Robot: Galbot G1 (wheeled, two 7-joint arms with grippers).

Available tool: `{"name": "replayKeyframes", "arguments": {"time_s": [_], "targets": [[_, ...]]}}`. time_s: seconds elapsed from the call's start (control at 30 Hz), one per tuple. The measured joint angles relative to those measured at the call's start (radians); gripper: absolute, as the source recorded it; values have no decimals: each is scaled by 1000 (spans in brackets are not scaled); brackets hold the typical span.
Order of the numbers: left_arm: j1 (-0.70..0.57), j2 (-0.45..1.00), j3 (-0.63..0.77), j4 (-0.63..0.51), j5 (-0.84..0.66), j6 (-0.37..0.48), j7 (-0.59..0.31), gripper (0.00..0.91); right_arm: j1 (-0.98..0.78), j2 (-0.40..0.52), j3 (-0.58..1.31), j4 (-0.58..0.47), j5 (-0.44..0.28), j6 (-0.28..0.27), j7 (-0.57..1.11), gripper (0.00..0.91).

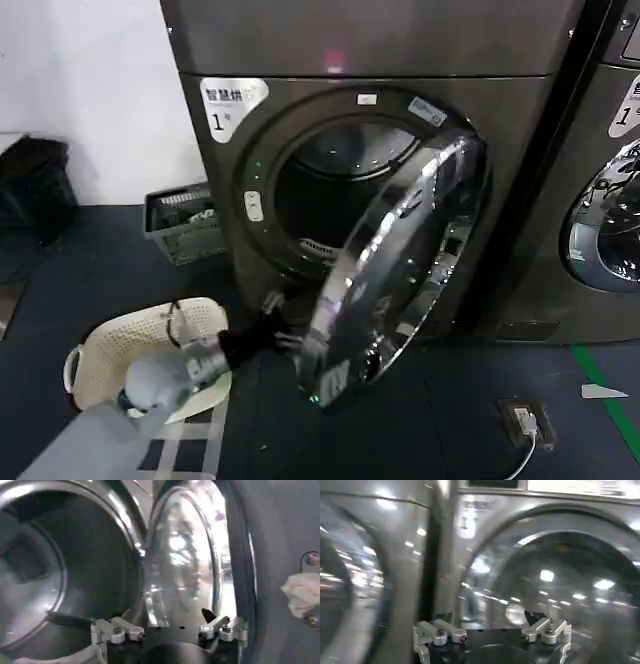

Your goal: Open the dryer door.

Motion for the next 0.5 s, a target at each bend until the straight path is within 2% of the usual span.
{"name": "replayKeyframes", "arguments": {"time_s": [0.17,0.5], "targets": [[-52,-20,86,0,-7,-8,2,907,-20,17,54,42,-33,-85,100,907],[-165,-100,268,33,-7,-5,-8,907,-78,37,203,75,5,-112,204,907]]}}
